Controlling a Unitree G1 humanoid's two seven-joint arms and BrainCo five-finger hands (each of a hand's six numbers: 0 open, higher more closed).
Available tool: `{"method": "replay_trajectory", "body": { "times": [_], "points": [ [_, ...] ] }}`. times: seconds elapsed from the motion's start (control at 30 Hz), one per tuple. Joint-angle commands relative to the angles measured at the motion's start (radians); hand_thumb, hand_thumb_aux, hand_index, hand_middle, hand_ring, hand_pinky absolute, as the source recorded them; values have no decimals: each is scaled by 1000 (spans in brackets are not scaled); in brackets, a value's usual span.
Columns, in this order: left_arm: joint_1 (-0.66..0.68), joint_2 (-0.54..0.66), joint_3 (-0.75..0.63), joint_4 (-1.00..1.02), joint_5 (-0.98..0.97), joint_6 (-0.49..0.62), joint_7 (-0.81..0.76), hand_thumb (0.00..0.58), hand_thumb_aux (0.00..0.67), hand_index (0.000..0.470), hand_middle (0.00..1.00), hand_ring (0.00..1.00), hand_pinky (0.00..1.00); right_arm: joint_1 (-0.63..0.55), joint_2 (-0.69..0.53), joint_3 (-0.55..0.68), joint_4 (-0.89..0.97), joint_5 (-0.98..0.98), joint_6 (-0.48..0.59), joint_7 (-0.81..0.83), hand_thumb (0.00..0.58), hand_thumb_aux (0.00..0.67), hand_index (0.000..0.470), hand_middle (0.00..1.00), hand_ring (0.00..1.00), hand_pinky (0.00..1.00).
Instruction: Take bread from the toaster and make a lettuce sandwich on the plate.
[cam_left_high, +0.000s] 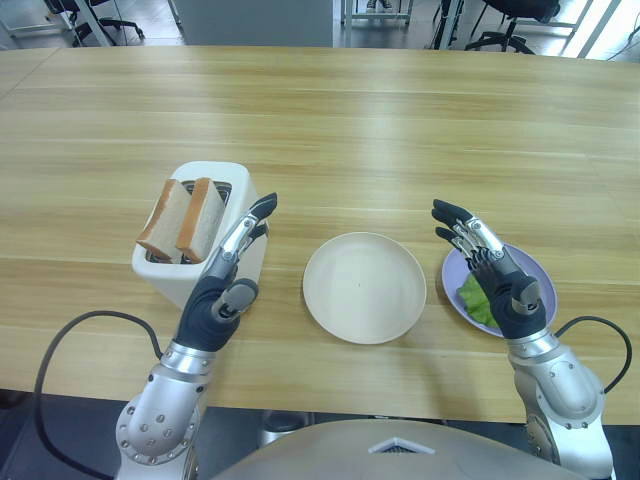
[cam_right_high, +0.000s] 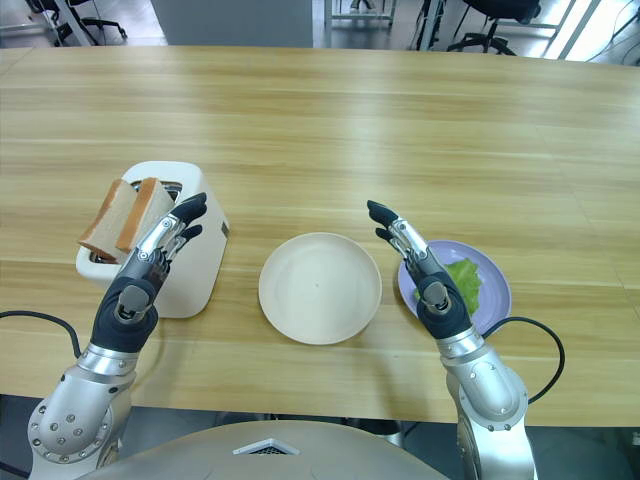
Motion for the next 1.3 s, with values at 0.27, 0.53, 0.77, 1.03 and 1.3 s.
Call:
{"method": "replay_trajectory", "body": {
  "times": [0.27,0.53,0.77,1.03,1.3],
  "points": [
    [5,-1,-8,10,21,-4,2,0,0,0,0,0,0,4,-8,3,13,1,0,2,0,0,0,0,0,0],
    [-102,16,316,-24,226,97,124,0,0,0,0,0,0,3,-9,-4,9,-2,-8,-2,0,0,0,0,0,0],
    [-86,193,522,143,540,131,108,0,0,0,0,0,0,-2,-13,-5,10,-1,-9,1,0,0,0,0,0,0],
    [2,252,481,348,776,184,46,0,0,0,0,0,0,3,-16,-9,7,-3,-9,-1,0,0,0,0,0,0],
    [16,237,460,401,833,227,32,0,0,0,0,0,0,-5,-19,-8,10,-2,-9,2,0,0,0,0,0,0]
  ]
}}
